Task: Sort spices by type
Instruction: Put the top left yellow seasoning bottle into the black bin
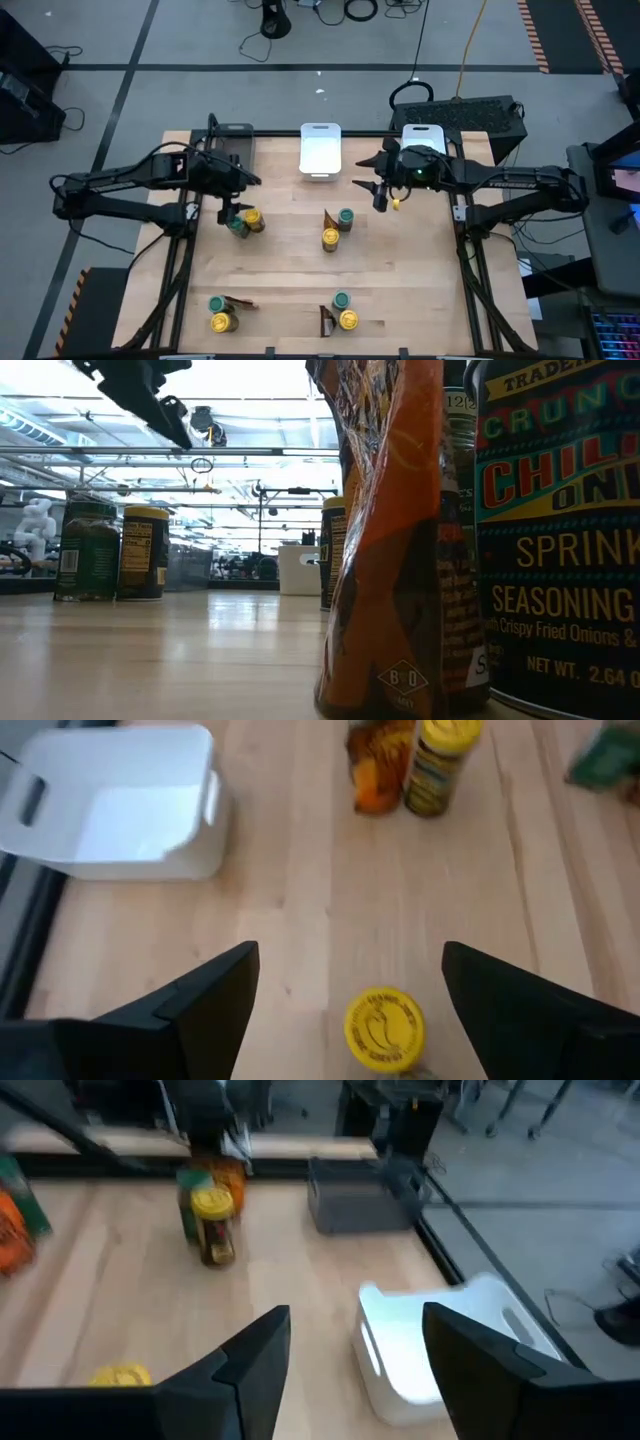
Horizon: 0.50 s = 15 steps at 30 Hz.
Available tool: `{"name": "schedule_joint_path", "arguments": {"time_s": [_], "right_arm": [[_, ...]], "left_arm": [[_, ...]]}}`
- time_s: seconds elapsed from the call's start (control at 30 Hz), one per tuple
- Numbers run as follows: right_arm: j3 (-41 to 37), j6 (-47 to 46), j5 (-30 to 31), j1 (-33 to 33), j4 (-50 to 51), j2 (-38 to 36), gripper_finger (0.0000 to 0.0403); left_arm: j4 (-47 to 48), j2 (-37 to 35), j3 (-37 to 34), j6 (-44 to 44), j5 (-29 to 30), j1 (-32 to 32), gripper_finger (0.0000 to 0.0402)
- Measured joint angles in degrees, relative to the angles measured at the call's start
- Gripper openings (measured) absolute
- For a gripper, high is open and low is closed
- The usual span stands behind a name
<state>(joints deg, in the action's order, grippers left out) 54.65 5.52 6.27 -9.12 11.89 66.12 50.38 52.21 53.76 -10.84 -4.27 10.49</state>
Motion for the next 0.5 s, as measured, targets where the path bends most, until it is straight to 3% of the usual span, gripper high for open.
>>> {"name": "schedule_joint_path", "arguments": {"time_s": [0.3,0.5], "right_arm": [[7.7,1.2,0.0,-1.8,9.0,4.5,0.0220],[8.9,1.2,-0.1,-1.7,11.5,5.0,0.0220]], "left_arm": [[2.5,6.2,0.0,-1.3,3.2,-3.9,0.0320],[2.9,11.7,0.0,4.1,3.1,-5.8,0.0320]]}}
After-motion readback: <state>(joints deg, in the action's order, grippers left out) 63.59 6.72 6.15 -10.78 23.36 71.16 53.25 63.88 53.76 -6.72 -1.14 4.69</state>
